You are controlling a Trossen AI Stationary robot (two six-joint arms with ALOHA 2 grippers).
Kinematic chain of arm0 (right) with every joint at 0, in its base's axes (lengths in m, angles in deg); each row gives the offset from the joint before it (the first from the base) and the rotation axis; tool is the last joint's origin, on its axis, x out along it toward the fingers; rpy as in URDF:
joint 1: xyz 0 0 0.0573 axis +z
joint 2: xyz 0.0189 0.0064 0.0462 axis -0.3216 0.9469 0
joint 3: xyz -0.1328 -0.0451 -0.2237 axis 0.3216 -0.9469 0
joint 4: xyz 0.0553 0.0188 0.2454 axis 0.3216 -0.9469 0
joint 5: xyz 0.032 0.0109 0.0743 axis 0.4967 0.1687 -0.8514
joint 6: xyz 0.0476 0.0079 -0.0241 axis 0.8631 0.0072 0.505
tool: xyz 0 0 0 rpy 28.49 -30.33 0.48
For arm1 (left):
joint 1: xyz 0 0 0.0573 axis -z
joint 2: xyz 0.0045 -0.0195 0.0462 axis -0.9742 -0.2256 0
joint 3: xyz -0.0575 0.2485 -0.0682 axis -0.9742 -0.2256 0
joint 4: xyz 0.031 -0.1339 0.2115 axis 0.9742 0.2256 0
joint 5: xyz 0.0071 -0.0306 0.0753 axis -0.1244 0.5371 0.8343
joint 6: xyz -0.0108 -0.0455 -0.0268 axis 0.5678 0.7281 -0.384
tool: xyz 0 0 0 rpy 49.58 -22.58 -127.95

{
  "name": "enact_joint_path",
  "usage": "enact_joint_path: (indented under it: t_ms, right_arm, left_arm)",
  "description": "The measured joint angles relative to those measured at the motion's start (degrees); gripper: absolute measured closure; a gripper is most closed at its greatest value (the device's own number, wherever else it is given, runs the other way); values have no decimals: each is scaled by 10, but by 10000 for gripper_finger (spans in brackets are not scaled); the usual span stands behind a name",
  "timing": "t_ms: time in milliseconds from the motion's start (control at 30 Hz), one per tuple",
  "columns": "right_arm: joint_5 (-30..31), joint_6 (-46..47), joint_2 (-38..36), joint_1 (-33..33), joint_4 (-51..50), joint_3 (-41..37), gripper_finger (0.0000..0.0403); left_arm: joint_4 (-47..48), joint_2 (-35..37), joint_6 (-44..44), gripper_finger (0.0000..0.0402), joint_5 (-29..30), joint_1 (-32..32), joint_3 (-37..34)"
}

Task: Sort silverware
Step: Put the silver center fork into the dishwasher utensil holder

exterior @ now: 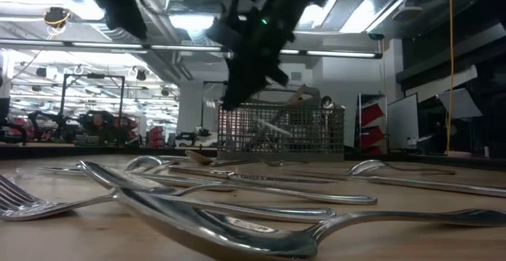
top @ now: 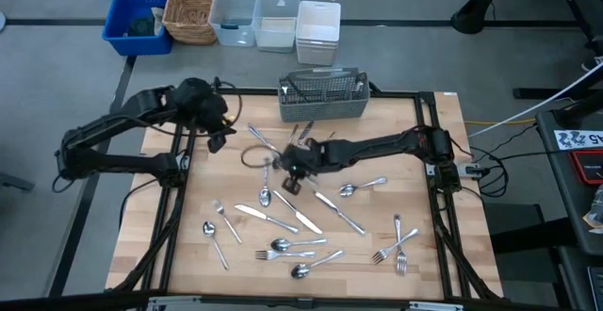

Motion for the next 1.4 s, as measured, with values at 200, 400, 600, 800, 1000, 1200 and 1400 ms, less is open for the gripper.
enact_joint_path:
  t_ms: [200, 400, 600, 800, 1000, 1200, 1400]
  right_arm:
    - [93, -60, -2, -49, 37, 86, 392]
    - [132, -143, -3, -107, 178, 118, 391]
    - [131, -180, -3, -159, 248, 118, 392]
    - [128, -181, 7, -195, 267, 118, 391]
    - [116, -185, 40, -212, 299, 118, 390]
    - [118, -214, 81, -210, 343, 118, 391]
    - [120, -220, 96, -210, 332, 117, 387]
  left_arm:
    - [-1, 49, 26, 286, 4, 0, 0]
    - [-2, 76, 29, 286, 19, 0, 0]
    - [-4, 83, 40, 286, 32, 0, 0]
    - [-4, 83, 41, 286, 34, 0, 0]
    - [-6, 83, 43, 286, 36, 0, 0]
    - [-6, 83, 43, 286, 43, 0, 0]
    - [-5, 83, 43, 286, 45, 0, 0]
